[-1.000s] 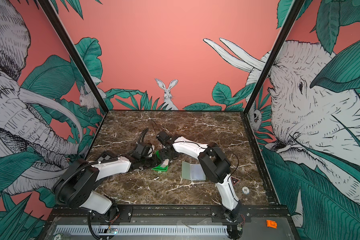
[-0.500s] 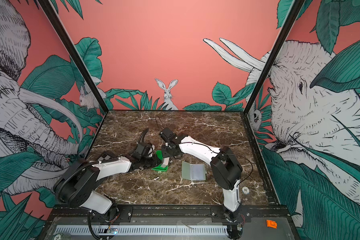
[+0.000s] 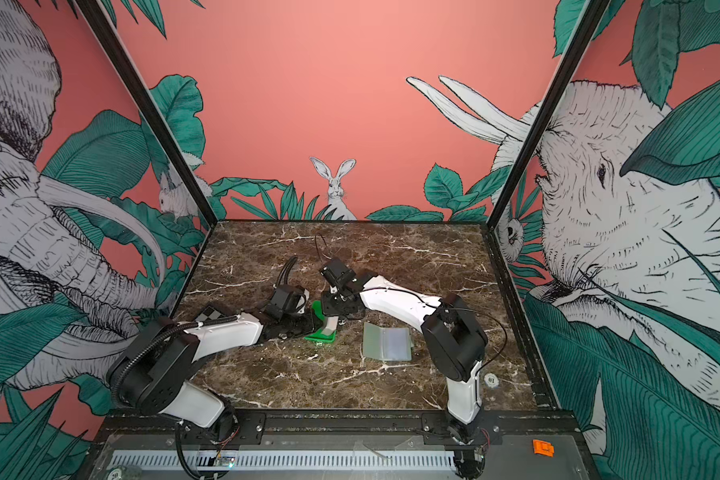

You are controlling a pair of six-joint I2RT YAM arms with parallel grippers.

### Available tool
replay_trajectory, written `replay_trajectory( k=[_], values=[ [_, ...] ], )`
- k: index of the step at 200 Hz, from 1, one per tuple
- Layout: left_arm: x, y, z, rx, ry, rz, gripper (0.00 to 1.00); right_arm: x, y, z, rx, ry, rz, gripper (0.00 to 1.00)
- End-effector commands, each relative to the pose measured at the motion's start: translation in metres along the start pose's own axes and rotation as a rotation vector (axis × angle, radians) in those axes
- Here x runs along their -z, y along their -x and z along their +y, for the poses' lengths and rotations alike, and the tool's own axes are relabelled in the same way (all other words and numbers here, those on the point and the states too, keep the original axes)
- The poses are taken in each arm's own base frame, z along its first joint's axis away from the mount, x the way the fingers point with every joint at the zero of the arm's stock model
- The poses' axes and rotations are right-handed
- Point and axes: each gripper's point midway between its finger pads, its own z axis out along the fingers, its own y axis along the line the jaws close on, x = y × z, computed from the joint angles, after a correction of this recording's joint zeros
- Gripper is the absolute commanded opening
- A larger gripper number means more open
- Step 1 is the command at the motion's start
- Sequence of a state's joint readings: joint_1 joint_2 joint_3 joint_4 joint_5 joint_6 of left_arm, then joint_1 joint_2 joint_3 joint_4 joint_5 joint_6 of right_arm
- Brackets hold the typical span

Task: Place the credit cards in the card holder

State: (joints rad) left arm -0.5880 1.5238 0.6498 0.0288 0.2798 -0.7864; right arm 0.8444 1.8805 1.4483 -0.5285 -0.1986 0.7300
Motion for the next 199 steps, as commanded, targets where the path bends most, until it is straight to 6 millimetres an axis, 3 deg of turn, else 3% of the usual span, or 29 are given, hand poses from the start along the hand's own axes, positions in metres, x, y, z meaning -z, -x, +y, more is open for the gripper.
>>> replay_trajectory(
  k=[1, 105, 199],
  values=[
    [-0.001, -0.011, 0.009, 0.014, 0.022, 0.027, 0.19, -0.012, -0.006, -0.001, -0.009, 0.003, 0.02, 0.19],
    [-0.001, -0.012, 0.006, 0.018, 0.009, 0.022, 0.18, -0.028, -0.012, -0.006, -0.015, -0.035, 0.059, 0.1],
    [0.01, -0.009, -0.002, 0.017, -0.013, 0.0, 0.18, -0.025, -0.009, -0.01, 0.009, -0.102, 0.048, 0.0]
  ],
)
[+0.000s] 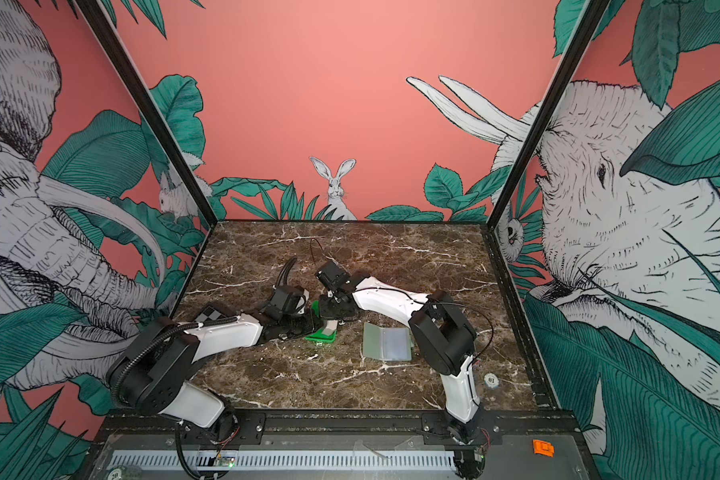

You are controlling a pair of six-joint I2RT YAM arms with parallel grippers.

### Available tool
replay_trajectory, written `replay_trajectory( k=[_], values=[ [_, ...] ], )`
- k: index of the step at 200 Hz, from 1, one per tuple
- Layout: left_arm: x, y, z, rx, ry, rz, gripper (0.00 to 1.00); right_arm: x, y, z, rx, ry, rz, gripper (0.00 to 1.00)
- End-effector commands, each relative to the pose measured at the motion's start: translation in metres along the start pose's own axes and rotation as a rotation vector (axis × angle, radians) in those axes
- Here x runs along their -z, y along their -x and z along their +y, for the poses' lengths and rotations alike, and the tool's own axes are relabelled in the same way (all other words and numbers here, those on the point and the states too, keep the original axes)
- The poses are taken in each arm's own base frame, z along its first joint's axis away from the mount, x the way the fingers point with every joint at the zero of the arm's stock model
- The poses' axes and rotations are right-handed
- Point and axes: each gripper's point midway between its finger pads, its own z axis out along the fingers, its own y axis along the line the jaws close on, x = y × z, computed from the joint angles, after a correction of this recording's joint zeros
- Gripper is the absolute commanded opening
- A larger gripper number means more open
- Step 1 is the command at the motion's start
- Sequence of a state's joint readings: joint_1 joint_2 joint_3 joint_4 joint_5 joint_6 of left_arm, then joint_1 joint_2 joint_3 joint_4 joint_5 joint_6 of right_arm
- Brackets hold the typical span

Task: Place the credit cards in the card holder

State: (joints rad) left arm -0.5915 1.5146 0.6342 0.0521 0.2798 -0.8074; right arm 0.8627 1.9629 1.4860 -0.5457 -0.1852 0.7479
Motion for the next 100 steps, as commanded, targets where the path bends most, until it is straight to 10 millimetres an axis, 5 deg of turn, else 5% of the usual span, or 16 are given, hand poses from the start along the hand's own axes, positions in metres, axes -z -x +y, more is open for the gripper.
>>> replay_trajectory(
  k=[1, 100],
  values=[
    [0.01, -0.008, -0.001, 0.002, -0.002, 0.009, 0.18, 0.0, 0.0, -0.006, 0.021, -0.061, -0.001, 0.0],
    [0.044, -0.003, -0.018, -0.053, -0.051, -0.032, 0.25, 0.024, 0.005, 0.01, 0.04, 0.014, -0.069, 0.0]
  ],
)
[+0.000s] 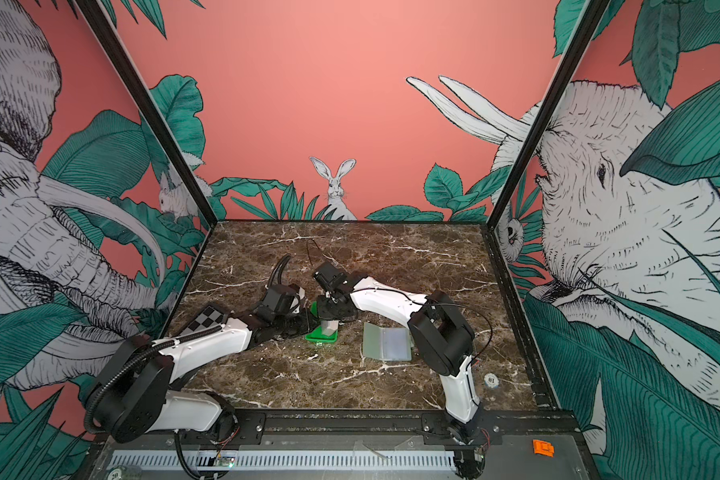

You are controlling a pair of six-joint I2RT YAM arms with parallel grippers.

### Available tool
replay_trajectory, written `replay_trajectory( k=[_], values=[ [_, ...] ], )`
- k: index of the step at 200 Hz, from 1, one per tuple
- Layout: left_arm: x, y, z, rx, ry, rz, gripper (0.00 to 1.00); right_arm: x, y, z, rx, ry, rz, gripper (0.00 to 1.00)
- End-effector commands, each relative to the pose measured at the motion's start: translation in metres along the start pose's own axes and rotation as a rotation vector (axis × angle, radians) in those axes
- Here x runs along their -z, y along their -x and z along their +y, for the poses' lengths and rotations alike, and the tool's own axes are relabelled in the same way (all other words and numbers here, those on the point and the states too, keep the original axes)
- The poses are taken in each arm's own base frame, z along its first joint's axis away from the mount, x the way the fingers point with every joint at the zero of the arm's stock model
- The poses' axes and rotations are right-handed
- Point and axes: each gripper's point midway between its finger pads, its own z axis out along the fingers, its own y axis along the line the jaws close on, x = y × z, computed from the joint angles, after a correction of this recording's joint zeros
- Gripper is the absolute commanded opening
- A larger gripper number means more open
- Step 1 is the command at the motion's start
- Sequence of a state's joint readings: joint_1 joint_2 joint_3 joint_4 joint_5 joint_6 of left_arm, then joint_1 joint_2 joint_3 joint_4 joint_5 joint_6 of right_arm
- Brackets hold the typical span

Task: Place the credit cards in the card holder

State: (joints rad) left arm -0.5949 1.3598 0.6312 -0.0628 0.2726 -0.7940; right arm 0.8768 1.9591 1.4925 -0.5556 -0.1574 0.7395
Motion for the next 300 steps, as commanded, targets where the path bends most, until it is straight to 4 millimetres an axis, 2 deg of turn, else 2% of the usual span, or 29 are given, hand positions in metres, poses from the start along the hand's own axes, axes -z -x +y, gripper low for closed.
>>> replay_trajectory(
  k=[1, 62, 66, 95, 104, 106, 139, 190, 232, 300],
  values=[
    [0.012, -0.003, -0.006, -0.027, -0.033, -0.004, 0.25, 0.022, 0.006, 0.008, 0.019, 0.032, -0.058, 0.0],
    [0.046, 0.002, -0.042, -0.125, -0.244, -0.066, 0.28, 0.061, 0.011, 0.018, 0.011, 0.172, -0.163, 0.0],
    [0.048, 0.002, -0.045, -0.13, -0.257, -0.068, 0.28, 0.057, 0.004, 0.011, 0.001, 0.171, -0.147, 0.0],
    [0.06, 0.002, -0.069, -0.177, -0.392, -0.096, 0.29, 0.077, 0.006, 0.001, -0.011, 0.209, -0.2, 0.0],
    [0.063, 0.003, -0.075, -0.178, -0.436, -0.109, 0.29, 0.075, 0.005, -0.007, -0.017, 0.205, -0.197, 0.0],
    [0.064, 0.003, -0.076, -0.18, -0.445, -0.112, 0.3, 0.088, 0.007, -0.005, -0.015, 0.223, -0.224, 0.0],
    [0.071, 0.002, -0.099, -0.2, -0.577, -0.105, 0.31, 0.116, 0.007, -0.022, -0.018, 0.257, -0.272, 0.0],
    [0.07, 0.002, -0.12, -0.198, -0.665, -0.095, 0.33, 0.156, -0.001, -0.047, -0.055, 0.32, -0.326, 0.0],
    [0.063, -0.003, -0.135, -0.167, -0.739, -0.079, 0.34, 0.163, -0.007, -0.055, -0.077, 0.336, -0.335, 0.0],
    [0.064, -0.006, -0.142, -0.107, -0.829, -0.092, 0.39, 0.18, -0.005, -0.054, -0.085, 0.356, -0.366, 0.0]
  ],
)
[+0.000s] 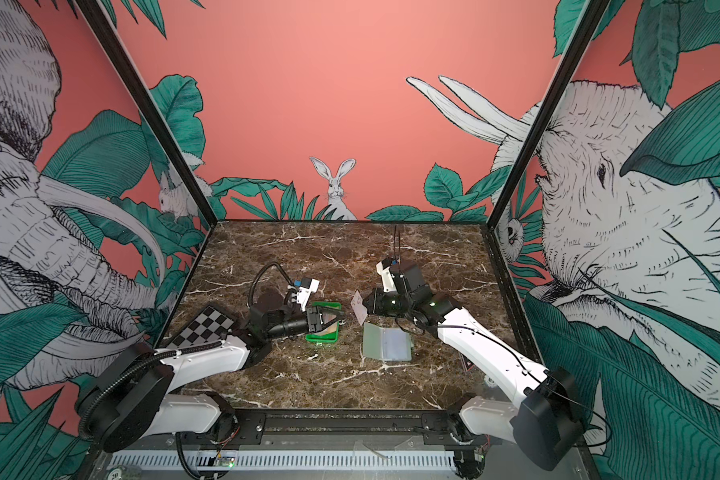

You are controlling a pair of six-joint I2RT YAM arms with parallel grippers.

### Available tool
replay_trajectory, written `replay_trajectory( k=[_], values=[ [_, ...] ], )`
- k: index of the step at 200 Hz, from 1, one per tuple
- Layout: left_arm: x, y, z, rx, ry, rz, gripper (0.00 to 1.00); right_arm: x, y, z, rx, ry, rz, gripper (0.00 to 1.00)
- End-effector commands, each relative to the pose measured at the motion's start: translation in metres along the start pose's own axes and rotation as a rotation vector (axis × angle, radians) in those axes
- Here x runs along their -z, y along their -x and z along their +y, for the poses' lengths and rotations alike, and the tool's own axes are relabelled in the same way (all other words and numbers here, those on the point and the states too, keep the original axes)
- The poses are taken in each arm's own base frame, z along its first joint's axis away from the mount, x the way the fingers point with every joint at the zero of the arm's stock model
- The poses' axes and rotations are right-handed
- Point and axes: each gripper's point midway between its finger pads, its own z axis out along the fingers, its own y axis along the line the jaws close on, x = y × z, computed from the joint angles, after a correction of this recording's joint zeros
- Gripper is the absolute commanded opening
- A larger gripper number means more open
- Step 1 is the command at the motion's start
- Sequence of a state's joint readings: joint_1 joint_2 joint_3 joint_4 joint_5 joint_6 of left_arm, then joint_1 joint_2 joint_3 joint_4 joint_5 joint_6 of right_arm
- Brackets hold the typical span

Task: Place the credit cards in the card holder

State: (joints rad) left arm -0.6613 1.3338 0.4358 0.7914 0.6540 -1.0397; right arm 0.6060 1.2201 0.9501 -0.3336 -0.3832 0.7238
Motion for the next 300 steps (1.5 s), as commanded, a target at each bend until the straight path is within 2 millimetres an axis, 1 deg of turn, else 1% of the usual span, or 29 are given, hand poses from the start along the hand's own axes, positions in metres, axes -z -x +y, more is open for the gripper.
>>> replay_trajectory(
  k=[1, 34, 67, 118, 155, 202, 219, 250, 300],
  values=[
    [0.002, 0.007, -0.022, -0.018, -0.097, -0.045, 0.39, 0.013, 0.01, 0.012, 0.012, 0.04, -0.037, 0.0],
    [0.004, 0.01, -0.029, -0.01, -0.139, -0.07, 0.39, 0.022, 0.015, 0.021, 0.008, 0.067, -0.052, 0.0],
    [0.004, 0.016, -0.042, -0.004, -0.202, -0.088, 0.41, 0.033, 0.025, 0.035, 0.009, 0.109, -0.075, 0.0],
    [0.005, 0.022, -0.056, 0.006, -0.26, -0.103, 0.42, 0.049, 0.037, 0.055, 0.007, 0.173, -0.109, 0.0],
    [0.006, 0.025, -0.058, 0.027, -0.281, -0.115, 0.42, 0.057, 0.042, 0.066, 0.007, 0.21, -0.124, 0.0],
    [0.008, 0.03, -0.069, 0.045, -0.343, -0.135, 0.42, 0.06, 0.043, 0.075, -0.006, 0.264, -0.132, 0.0],
    [0.008, 0.031, -0.07, 0.047, -0.345, -0.138, 0.42, 0.061, 0.043, 0.078, -0.01, 0.279, -0.136, 0.0],
    [0.008, 0.031, -0.072, 0.053, -0.352, -0.136, 0.42, 0.061, 0.043, 0.079, -0.012, 0.289, -0.136, 0.0],
    [0.007, 0.034, -0.083, 0.05, -0.376, -0.138, 0.41, 0.058, 0.043, 0.08, -0.024, 0.31, -0.135, 0.0]
  ],
)
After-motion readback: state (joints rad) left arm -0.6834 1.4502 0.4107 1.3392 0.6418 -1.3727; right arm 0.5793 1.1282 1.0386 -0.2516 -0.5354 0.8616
